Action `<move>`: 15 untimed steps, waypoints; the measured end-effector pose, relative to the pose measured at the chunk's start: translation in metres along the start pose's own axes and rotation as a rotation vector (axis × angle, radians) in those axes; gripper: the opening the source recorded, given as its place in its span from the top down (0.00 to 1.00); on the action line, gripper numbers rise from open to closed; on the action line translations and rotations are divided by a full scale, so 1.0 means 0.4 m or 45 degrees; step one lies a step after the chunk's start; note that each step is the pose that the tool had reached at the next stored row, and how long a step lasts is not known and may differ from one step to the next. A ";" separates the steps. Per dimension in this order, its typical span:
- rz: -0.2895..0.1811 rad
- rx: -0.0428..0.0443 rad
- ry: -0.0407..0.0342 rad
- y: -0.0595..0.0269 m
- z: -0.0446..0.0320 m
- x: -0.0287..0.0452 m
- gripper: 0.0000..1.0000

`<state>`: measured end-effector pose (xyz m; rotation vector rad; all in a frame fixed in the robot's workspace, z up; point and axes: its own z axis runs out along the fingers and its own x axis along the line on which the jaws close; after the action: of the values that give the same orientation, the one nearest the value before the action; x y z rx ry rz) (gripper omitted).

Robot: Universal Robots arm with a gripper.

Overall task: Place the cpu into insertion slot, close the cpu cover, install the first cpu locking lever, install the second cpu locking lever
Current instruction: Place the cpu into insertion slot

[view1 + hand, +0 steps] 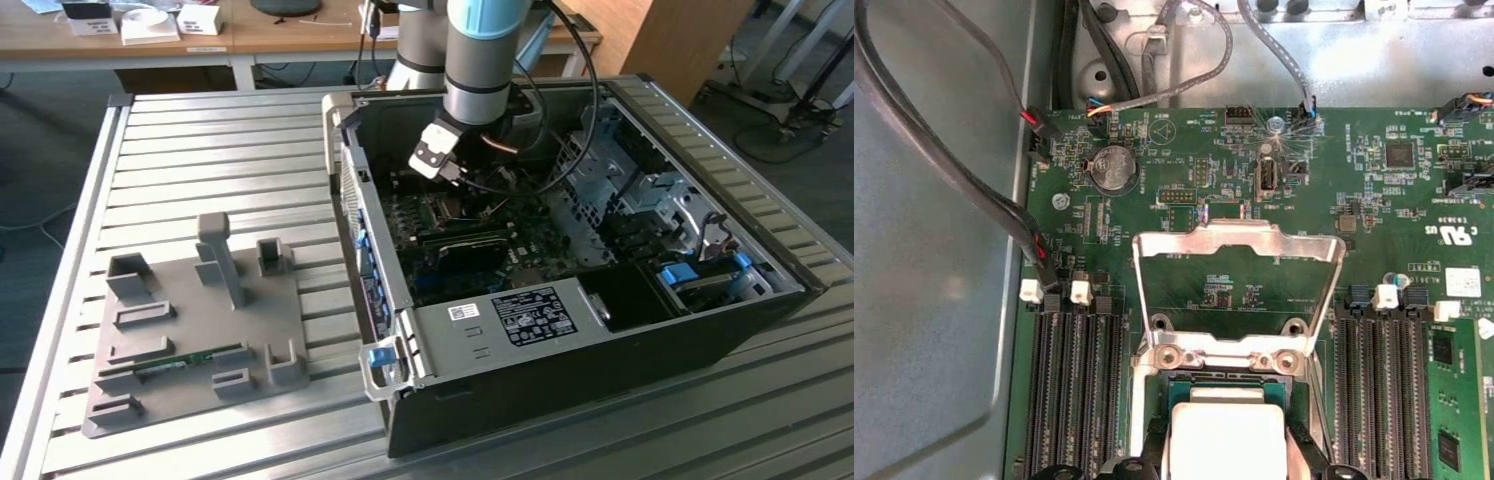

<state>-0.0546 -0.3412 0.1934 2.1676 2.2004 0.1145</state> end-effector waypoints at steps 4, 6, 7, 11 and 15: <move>0.000 0.000 0.0002 0.000 0.001 0.000 0.46; 0.000 0.000 -0.0001 0.000 0.002 0.000 0.46; 0.000 0.000 -0.0001 0.000 0.002 0.000 0.46; 0.000 0.000 0.0001 0.000 0.002 0.000 0.46; 0.000 -0.001 0.0014 0.000 0.003 0.000 0.45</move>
<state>-0.0545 -0.3410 0.1920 2.1678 2.2005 0.1166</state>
